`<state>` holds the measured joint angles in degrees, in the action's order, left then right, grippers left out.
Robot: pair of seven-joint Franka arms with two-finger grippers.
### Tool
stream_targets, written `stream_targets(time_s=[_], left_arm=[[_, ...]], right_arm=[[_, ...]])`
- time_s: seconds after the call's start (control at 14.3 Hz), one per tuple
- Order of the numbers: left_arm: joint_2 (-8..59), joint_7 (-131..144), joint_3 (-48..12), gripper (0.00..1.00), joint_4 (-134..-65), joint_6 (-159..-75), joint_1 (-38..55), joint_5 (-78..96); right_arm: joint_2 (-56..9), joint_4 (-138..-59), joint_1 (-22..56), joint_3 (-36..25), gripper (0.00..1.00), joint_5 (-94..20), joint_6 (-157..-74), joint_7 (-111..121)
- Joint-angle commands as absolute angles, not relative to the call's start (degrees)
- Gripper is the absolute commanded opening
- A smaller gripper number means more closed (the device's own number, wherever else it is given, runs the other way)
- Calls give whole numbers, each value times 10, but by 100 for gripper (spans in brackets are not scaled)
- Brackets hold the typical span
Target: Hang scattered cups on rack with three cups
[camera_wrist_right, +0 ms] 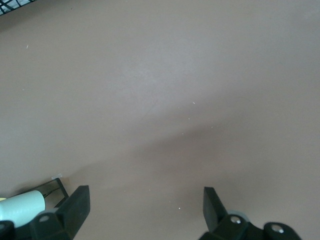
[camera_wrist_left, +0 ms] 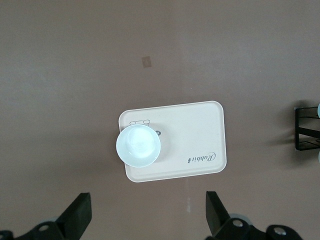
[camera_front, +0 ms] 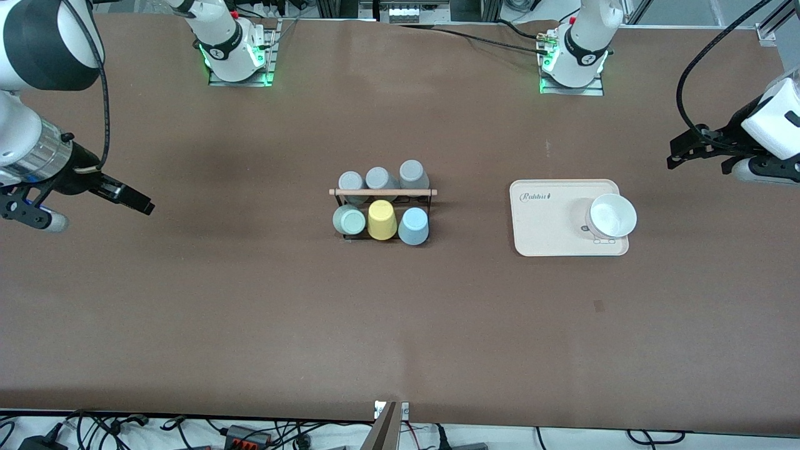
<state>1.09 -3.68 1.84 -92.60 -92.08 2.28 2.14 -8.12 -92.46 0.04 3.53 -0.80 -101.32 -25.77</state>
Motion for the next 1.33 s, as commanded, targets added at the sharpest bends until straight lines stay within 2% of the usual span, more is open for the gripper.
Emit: stream_targets(time_s=[0.0, 0.7, 1.26], left_arm=[[12, -49, 17, 100, -917, -913, 19, 15], [12, -48, 17, 100, -917, -913, 18, 15], [12, -48, 17, 100, -917, -913, 18, 15]], right_arm=[[-69, -926, -3, 45, 100, 16, -1007, -253], [-63, -916, 22, 47, 100, 24, -999, -190], [-66, -904, 19, 46, 100, 24, -959, -156]])
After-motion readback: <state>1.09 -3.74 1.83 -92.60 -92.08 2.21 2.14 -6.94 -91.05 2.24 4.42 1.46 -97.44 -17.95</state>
